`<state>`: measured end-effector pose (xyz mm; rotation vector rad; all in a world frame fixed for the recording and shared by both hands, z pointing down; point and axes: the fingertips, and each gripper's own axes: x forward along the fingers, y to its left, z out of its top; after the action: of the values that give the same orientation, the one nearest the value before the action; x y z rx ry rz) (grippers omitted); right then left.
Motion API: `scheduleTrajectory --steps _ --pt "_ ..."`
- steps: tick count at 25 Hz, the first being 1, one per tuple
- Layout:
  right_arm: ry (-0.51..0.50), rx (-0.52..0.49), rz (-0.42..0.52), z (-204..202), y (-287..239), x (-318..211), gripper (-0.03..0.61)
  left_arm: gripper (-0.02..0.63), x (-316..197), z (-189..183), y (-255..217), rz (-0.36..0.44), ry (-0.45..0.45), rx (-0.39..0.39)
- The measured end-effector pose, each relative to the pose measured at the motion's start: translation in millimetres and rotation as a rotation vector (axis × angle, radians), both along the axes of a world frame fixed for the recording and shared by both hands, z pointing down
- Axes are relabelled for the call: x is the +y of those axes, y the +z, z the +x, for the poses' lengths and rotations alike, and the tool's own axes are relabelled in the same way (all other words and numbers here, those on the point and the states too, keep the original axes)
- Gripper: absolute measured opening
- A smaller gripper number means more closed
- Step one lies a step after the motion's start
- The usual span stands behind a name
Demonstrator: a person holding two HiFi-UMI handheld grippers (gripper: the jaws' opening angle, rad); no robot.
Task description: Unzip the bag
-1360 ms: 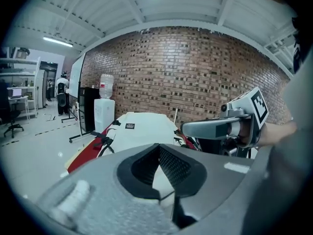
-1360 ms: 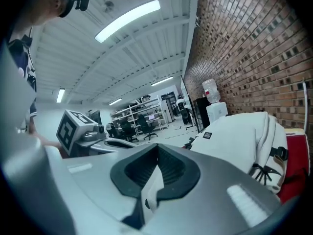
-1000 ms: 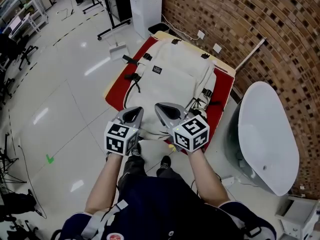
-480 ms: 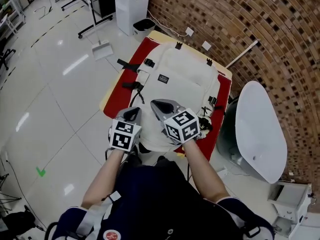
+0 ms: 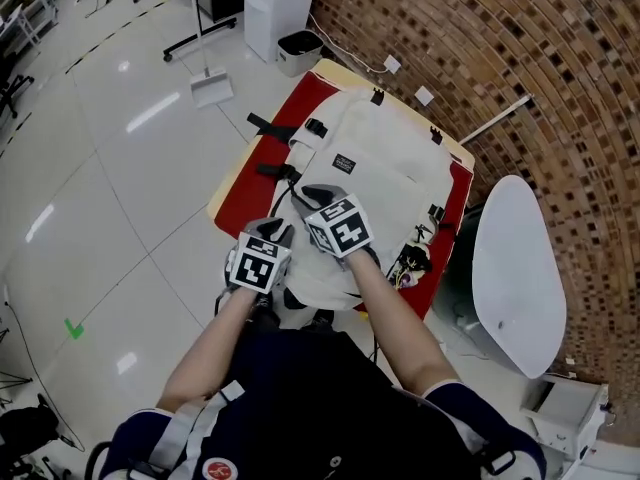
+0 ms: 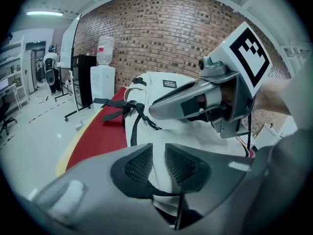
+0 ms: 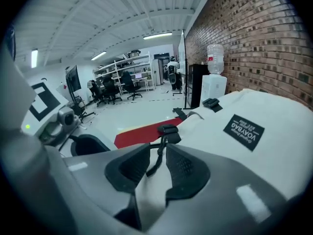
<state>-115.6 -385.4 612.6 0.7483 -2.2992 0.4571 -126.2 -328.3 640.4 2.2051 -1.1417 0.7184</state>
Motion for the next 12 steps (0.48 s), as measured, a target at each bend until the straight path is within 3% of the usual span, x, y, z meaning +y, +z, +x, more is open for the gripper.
scheduleTrajectory --steps 8,12 --pt "-0.014 0.171 0.004 -15 33 -5 0.098 0.081 -1 2 7 -0.007 0.006 -0.016" --pt "-0.049 0.216 0.010 -11 37 -4 0.029 0.077 -4 4 11 -0.013 0.008 -0.002"
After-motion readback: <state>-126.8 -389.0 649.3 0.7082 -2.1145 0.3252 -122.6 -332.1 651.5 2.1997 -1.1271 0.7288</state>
